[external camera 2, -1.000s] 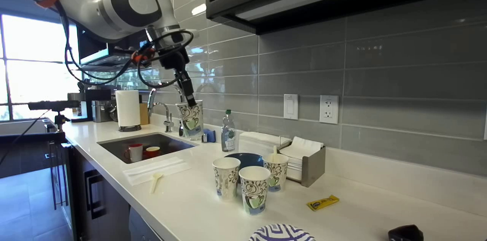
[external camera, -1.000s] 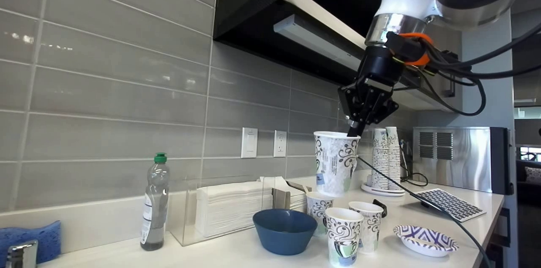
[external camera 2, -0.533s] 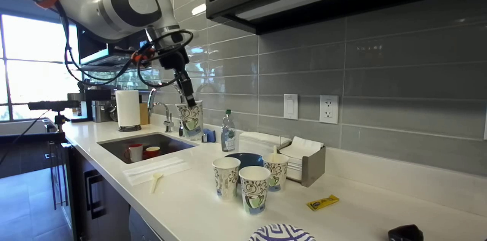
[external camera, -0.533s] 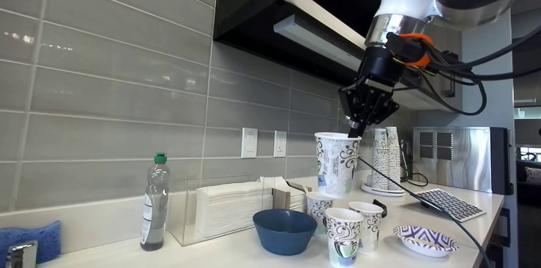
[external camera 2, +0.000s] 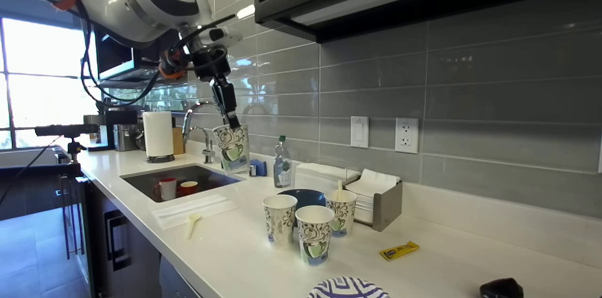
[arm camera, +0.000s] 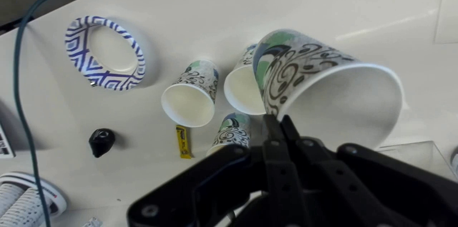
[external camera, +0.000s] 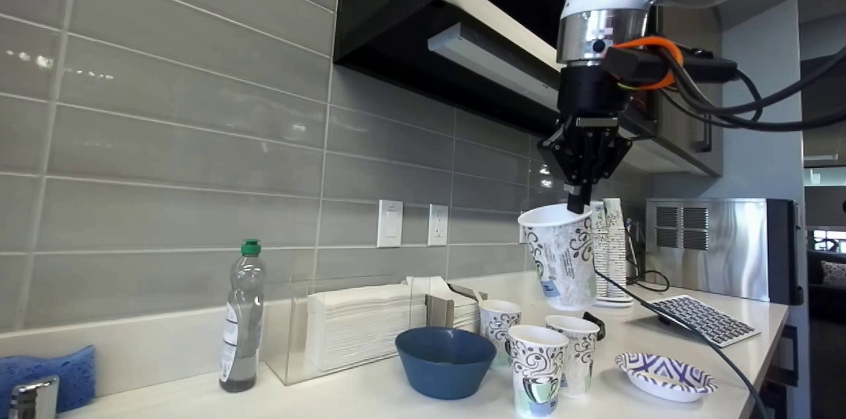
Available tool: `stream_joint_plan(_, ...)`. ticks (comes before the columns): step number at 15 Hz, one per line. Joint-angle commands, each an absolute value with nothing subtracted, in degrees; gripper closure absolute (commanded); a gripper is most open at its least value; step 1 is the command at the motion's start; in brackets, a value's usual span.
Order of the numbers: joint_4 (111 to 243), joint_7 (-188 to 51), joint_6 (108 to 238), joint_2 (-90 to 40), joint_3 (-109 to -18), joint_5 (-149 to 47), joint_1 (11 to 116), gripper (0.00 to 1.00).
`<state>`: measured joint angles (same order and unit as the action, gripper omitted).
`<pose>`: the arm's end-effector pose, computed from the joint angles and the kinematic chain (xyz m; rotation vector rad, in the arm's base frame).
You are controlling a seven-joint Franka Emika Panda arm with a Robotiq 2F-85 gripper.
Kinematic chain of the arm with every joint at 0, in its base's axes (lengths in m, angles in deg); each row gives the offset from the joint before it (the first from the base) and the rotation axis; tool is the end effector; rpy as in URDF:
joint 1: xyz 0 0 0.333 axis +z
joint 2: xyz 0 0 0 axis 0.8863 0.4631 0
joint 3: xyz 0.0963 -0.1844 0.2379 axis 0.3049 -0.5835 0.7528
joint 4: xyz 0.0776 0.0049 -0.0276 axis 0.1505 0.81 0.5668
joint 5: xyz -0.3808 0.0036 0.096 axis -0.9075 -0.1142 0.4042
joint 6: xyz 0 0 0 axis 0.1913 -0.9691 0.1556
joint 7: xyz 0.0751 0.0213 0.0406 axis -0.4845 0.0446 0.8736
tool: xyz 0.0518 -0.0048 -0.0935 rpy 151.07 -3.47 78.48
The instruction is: Pick up the coffee up and pour the beans into the two coffee cups
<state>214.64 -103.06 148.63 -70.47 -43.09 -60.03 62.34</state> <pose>0.4020 0.1202 0.5621 2.8308 -0.5145 0.4154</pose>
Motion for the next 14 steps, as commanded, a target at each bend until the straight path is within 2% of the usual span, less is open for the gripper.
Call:
stream_joint_plan(1,206.08,-101.55,140.33,-63.09,-40.45,-67.9,61.49,0.99)
stream_joint_plan(6,198.95,-98.35,134.19,-53.28,-38.8,-77.89,63.86,0.99)
stream_joint_plan(7,203.69,-100.36,137.44,-58.39,-41.05,-74.62,64.78,0.99)
stream_joint_plan(8,203.05,-100.54,137.21,-57.03,-41.16,-75.0,65.19,0.97)
stream_joint_plan(14,203.04,-100.65,137.24,-57.31,-41.62,-74.94,65.53,0.99)
